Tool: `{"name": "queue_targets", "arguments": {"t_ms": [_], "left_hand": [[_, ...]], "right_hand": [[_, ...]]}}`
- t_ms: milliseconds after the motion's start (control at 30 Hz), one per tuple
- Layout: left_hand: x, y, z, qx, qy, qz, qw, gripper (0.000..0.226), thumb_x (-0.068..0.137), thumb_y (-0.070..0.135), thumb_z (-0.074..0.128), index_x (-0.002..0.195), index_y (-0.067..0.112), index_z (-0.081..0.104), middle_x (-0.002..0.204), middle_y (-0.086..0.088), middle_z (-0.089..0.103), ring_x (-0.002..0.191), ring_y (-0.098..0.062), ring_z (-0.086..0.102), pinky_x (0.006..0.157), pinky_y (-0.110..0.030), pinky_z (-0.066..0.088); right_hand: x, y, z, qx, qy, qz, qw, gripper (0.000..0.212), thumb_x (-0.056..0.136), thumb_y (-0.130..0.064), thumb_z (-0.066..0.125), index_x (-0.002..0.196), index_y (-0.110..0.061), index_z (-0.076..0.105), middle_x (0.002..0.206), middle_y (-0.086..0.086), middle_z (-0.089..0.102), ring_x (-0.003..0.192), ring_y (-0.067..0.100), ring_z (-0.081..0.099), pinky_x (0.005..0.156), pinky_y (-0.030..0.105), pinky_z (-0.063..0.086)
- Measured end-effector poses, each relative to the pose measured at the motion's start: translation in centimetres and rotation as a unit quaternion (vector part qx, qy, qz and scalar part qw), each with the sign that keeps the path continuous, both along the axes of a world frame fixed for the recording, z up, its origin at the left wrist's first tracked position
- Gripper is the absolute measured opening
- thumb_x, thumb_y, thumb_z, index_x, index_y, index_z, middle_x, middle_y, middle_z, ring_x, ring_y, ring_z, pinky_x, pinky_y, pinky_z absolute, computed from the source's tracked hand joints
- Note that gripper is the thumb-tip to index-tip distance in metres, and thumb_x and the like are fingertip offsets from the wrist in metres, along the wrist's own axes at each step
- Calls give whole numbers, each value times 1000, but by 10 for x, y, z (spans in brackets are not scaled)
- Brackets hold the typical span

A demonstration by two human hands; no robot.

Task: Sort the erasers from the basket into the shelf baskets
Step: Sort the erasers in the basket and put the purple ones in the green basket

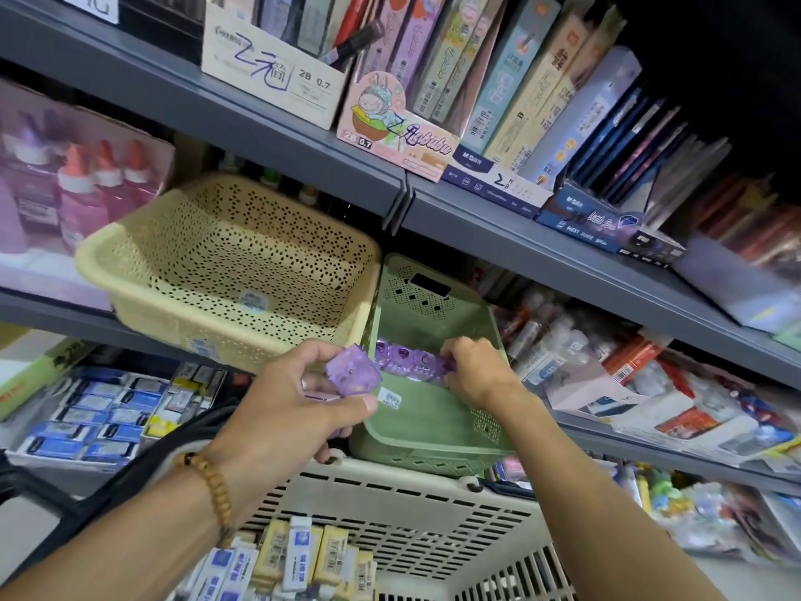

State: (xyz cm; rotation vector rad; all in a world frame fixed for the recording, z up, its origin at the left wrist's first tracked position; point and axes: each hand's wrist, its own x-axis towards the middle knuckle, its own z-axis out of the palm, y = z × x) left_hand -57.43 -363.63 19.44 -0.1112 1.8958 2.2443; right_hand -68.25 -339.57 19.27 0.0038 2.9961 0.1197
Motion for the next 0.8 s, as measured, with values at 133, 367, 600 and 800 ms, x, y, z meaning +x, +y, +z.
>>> {"name": "queue_targets", "arguments": {"t_ms": [133,367,600,800], "left_hand": [[0,1,0,-21,2,-5,1000,32,75,5,79,97,25,68,76,4,72,50,-6,59,42,-22,44],[1,1,0,-80,21,1,997,32,72,8,81,91,31,70,84,1,71,48,-2,58,38,-16,40],[1,-3,2,-92,37,-48,994,17,74,23,81,87,29,73,75,13,71,53,2,61,43,-17,41],[1,-3,7,-23,-13,-83,996,11,77,27,77,83,19,77,66,3,69,52,-6,57,41,-20,43]], "right_hand": [[3,-1,7,2,-16,-6,1000,29,90,-15,59,119,-14,62,118,17,62,105,33,60,84,29,46],[67,-47,52,-410,43,139,901,21,87,-24,67,107,-29,71,95,-15,69,82,8,64,74,28,55],[89,-70,56,-422,-10,181,888,26,85,-8,73,104,-25,70,100,-11,66,84,15,63,72,28,55],[95,-69,49,-386,41,208,898,42,70,-20,81,110,-25,68,103,-7,61,84,12,64,75,35,57]]}}
